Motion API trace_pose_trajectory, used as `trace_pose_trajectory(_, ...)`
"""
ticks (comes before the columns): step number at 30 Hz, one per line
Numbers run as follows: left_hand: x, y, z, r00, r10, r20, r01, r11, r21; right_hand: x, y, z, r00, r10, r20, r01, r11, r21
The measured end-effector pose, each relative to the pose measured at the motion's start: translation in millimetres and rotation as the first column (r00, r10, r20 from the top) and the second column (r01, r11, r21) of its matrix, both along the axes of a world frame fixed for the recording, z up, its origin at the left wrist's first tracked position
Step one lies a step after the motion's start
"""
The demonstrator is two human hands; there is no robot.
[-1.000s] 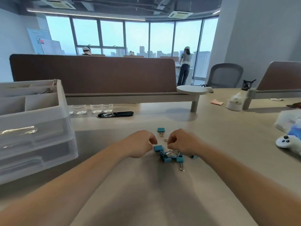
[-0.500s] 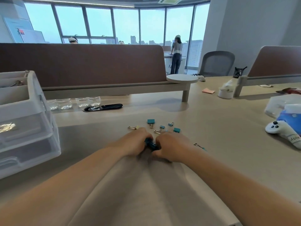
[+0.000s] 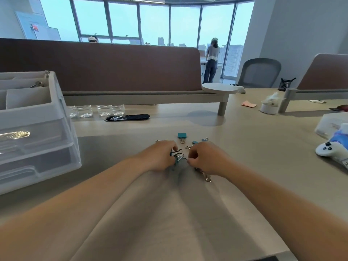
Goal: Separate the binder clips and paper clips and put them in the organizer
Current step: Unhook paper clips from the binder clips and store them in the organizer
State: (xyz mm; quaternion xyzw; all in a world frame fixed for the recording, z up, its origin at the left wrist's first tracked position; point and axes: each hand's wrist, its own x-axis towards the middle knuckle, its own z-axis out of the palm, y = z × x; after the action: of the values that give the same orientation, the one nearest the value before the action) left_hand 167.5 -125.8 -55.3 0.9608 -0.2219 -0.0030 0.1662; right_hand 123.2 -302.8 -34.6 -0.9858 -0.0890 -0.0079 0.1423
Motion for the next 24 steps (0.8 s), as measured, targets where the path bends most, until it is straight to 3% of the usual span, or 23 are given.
trace_pose_trajectory(3,-1,-5,3,1.000,-0.028,-0.009,0.029,0.999,0.037,2,-10,5,1.000,-0.005,0.022,0.006,1.000,-0.017)
trace_pose_trajectory(11,-1,-14,-4,0.999,0.027,-0.019,-0.022,0.977,0.213,2,-31,4,0.997,0.025,0.074,-0.003,0.960,-0.279)
trace_pose_trajectory(15,-1,-17,-9,0.999,0.040,0.021,-0.044,0.973,0.225,2,-32,-3,1.000,0.026,0.000,-0.025,0.944,-0.329)
trace_pose_trajectory(24,-6,-22,-11,0.991,-0.049,0.121,0.034,0.992,0.125,0,-29,-7,1.000,0.002,-0.003,-0.003,0.956,-0.295)
